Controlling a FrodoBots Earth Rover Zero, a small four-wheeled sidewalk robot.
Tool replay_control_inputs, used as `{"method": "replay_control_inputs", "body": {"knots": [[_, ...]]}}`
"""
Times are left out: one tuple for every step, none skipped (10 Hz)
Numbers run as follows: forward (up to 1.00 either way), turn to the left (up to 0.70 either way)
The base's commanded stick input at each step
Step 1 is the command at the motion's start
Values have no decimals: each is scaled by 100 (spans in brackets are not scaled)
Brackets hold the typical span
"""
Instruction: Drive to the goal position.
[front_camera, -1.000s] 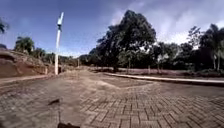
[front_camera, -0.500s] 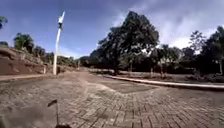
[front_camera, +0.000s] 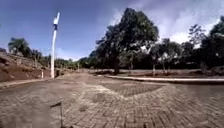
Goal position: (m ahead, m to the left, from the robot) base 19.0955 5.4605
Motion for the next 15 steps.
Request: {"method": "replay_control_inputs", "body": {"knots": [[100, 0], [100, 0], [100, 0], [100, 0], [100, 0], [100, 0], [100, 0], [100, 0], [100, 0], [100, 4], [100, 27], [100, 27], [100, 27], [100, 27], [100, 27]]}}
